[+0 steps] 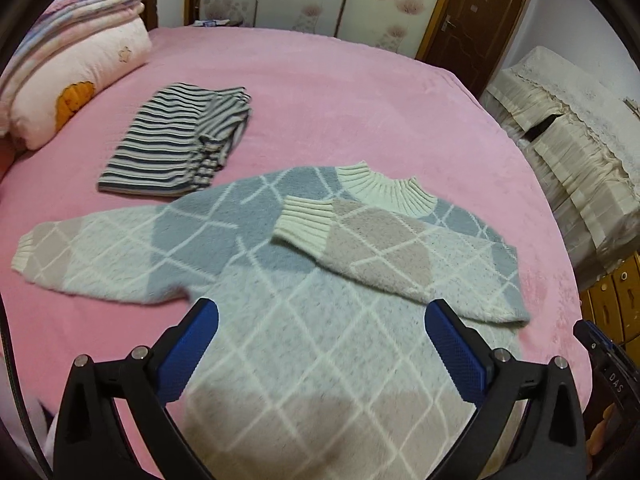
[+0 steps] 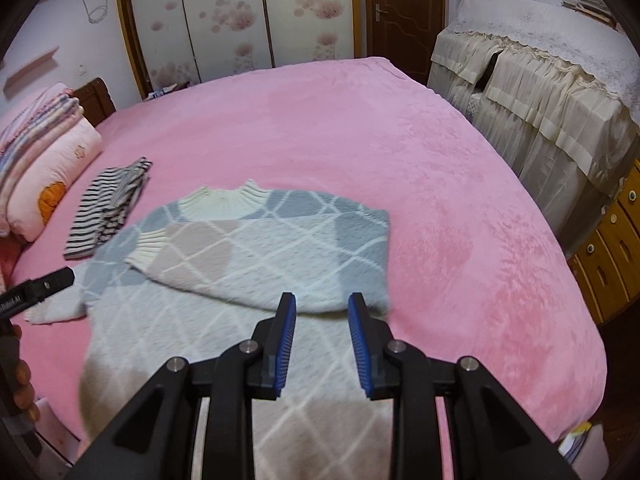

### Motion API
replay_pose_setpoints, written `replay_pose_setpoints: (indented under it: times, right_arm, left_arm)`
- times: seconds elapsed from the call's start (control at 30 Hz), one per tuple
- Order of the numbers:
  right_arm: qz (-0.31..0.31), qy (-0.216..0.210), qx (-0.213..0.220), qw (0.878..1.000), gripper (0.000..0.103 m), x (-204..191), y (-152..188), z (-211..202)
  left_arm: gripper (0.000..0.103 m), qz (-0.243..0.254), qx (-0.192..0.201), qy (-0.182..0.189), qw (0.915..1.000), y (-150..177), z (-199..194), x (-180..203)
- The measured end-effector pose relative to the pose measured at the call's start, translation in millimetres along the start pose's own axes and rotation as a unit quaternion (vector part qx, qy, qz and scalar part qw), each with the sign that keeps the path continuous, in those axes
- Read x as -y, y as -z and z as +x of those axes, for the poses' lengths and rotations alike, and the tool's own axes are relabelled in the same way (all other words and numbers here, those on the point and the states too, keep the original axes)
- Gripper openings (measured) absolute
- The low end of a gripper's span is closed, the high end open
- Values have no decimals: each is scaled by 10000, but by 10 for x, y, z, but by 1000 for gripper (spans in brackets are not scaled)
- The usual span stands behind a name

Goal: Fold small clothes

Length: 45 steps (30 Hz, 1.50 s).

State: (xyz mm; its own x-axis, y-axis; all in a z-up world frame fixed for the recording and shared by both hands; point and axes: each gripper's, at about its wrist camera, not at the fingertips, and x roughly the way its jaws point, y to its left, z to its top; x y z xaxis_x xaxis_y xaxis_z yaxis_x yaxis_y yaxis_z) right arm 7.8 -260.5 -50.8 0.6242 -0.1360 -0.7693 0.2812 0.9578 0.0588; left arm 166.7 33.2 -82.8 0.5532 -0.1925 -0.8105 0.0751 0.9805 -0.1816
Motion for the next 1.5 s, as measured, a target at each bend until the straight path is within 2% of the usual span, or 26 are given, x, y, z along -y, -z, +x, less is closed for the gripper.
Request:
replay_pose_setpoints:
  times: [0.17, 0.47, 0.63, 0.73, 0.97, 1.13, 1.37, 1.5]
  right_arm:
    - [-91, -102, 105, 9999, 27, -236, 72, -216]
    - [-543, -267, 247, 9979, 27, -936, 110, -459]
    - [-909, -400, 270, 9947, 27, -1425, 125, -472]
    - [-1130, -512, 187, 9921, 27, -1734, 162, -397]
    - [-1667, -690, 58, 9836, 27, -2440, 242, -226]
    - [-1953, -878, 114, 9767, 27, -2866, 221, -181]
    - [-2325, -1164, 256, 9653, 27, -3421, 182, -100]
    - [-2522, -1272, 213, 9590, 27, -3735, 168, 58]
  left_arm:
    - [103, 108, 86, -86, 9999, 75, -265, -172]
    - [103, -60, 309, 65, 9995, 6, -670, -754]
    - [103, -215, 531, -107, 9983, -129, -911, -1259]
    - [103, -317, 584, -358, 9971, -198, -982, -1596]
    - [103, -611, 597, -932, 9920, -286, -1063, -2408]
    - [103, -968, 544, -1470, 9829, -284, -1052, -2959]
    - [99, -1451, 392, -1484, 9774, -217, -928, -3420]
    - [99, -1742, 133, -1562, 9722, -237, -696, -3660]
